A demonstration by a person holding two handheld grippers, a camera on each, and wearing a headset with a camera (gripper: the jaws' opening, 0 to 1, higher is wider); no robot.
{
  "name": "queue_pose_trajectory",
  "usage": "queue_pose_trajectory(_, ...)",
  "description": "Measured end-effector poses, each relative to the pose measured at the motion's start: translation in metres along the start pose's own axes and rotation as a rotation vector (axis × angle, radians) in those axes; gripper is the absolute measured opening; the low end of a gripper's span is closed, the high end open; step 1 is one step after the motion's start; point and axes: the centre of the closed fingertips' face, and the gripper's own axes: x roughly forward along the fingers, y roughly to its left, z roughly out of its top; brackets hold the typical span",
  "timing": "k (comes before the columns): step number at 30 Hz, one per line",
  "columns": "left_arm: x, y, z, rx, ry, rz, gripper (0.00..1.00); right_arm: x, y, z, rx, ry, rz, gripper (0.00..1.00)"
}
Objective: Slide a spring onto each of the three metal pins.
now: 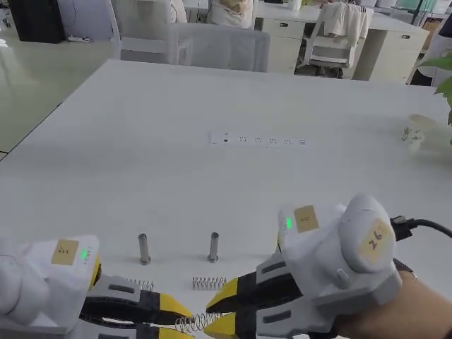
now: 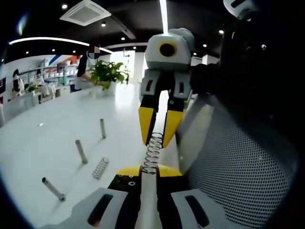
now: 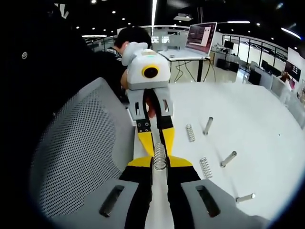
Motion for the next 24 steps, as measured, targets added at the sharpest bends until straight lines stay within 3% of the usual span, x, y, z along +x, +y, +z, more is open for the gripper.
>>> queue_pose_trajectory(3, 0.0, -0.001, 0.0, -0.001, 0.002, -0.001, 0.02, -0.001, 0.001, 0.008, 0.01, -0.026, 0.005, 0.08)
queue_pose_trajectory(10, 0.002, -0.003, -0.001, 0.007, 0.012, -0.006, 0.02, 0.001, 0.004, 0.014, -0.003, -0.028, 0.012, 0.08)
queue_pose_trajectory(24, 0.005, -0.004, -0.001, 0.025, 0.037, -0.01, 0.02, 0.002, 0.003, 0.011, 0.028, 0.036, 0.024, 0.08)
